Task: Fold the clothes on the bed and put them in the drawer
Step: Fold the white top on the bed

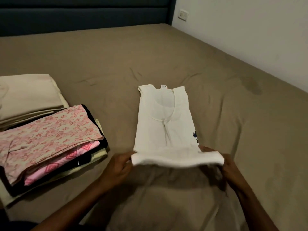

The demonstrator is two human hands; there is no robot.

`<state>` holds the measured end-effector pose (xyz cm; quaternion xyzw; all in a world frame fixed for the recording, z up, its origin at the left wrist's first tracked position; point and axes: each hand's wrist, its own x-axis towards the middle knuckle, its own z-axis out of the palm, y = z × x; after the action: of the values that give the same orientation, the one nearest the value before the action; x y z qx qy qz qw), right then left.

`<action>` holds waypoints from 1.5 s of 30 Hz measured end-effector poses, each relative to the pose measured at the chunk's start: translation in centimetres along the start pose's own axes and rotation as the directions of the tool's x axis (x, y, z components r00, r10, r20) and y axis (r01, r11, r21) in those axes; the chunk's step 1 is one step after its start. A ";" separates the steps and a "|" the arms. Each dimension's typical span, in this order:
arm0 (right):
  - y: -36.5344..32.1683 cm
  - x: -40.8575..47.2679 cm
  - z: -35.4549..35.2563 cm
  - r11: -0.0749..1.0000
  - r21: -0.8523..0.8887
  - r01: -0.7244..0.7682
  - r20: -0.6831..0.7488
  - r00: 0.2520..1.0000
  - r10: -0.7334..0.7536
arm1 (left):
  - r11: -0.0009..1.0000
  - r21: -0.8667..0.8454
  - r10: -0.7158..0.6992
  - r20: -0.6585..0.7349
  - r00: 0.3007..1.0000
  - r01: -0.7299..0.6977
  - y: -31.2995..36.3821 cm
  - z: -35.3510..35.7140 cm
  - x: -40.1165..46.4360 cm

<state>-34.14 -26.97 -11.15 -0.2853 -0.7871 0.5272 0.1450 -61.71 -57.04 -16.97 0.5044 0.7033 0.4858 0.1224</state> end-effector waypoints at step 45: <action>1.0 -6.0 7.8 0.895 0.298 -0.333 -0.333 0.842 0.424 | 0.566 -0.502 -0.732 0.059 0.678 0.654 2.2 0.5 -5.3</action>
<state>-33.20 -36.15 -14.80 -0.5160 -0.6041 0.5650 0.2225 -57.62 -61.09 -17.16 0.0995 0.7065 0.5951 0.3699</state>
